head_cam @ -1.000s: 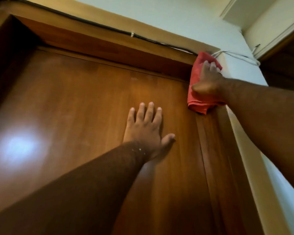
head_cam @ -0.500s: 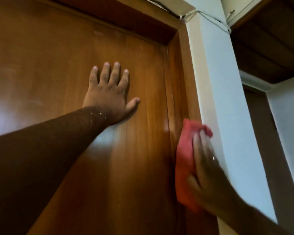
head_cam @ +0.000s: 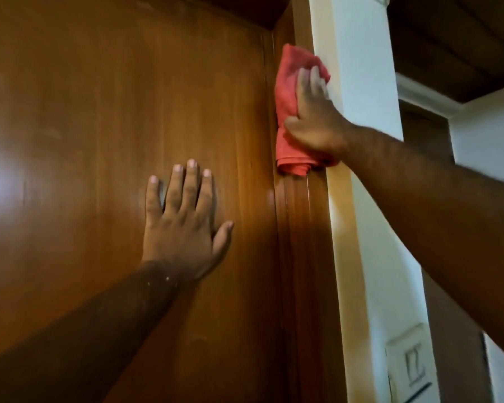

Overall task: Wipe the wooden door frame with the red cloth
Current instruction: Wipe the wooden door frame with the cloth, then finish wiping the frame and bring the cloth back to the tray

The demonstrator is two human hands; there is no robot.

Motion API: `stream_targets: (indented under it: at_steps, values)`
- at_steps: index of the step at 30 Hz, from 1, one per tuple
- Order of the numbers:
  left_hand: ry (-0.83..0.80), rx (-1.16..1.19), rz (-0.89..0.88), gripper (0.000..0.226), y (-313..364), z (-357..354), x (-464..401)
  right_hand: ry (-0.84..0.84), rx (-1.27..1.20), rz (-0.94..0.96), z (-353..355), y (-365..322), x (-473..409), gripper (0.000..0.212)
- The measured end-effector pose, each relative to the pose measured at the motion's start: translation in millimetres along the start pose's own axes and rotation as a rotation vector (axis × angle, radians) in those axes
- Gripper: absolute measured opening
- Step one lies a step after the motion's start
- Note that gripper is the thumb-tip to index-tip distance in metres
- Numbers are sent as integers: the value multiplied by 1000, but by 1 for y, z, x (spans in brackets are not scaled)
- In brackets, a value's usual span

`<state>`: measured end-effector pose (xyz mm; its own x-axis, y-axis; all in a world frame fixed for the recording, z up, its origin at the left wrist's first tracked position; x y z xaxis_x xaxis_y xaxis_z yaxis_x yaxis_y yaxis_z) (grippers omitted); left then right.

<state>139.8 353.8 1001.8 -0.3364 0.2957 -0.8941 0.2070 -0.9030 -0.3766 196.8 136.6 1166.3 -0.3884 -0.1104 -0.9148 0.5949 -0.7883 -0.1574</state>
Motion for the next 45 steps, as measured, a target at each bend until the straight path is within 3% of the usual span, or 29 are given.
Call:
stream_targets:
  at_steps: [3,7,10,12,14,19,26,29,32,34,37,39,41,43,45]
  values:
    - [-11,-74,-41,86,1,-6,9,78,43,28,-21,8,41,85]
    - [-31,-114,-37,87,3,-7,5,207,94,84,-81,34,183,73]
    - [-32,-109,-38,86,4,-7,8,50,68,1,-126,60,315,74]
    - [-26,-103,-42,85,4,-6,8,-72,143,-11,-144,68,381,54]
    - [-18,-89,-48,84,2,-6,7,-159,232,-16,-155,71,416,47]
    - [-5,-44,-51,83,6,-3,9,-261,-59,-77,-131,76,428,45]
    - [-49,16,0,78,15,-5,21,-429,234,-158,-115,68,392,72]
    - [-78,208,-120,80,56,-21,63,-416,417,-99,-108,53,378,44]
    - [-115,668,-345,80,122,-38,151,-471,454,-149,-99,54,389,26]
    - [-291,985,-338,84,165,-48,217,-561,302,-324,-91,68,416,25]
    - [-779,1468,-90,92,236,-64,312,-668,-42,-690,-75,100,478,22]
    - [-1111,1762,97,83,285,-68,370,-702,-192,-905,-58,122,528,23]
    - [-1371,1893,138,76,335,-61,420,-678,-294,-1126,-34,146,587,35]
    - [-1578,1994,126,94,385,-45,462,-627,-418,-1319,-6,170,651,45]
    - [-1773,2079,178,103,430,-23,496,-583,-531,-1489,22,186,710,42]
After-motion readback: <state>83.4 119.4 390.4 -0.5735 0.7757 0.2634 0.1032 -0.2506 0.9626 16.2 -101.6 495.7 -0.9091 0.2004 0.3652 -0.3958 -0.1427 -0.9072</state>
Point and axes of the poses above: each hand's wrist, its own x-axis away from the middle knuckle, its own z-axis out of the back of the hand, y = z × x, the point moved 3 cm from there along -x, towards the middle knuckle, and after that the axes turned 7 degrees about -z, right-handed, at the moved point
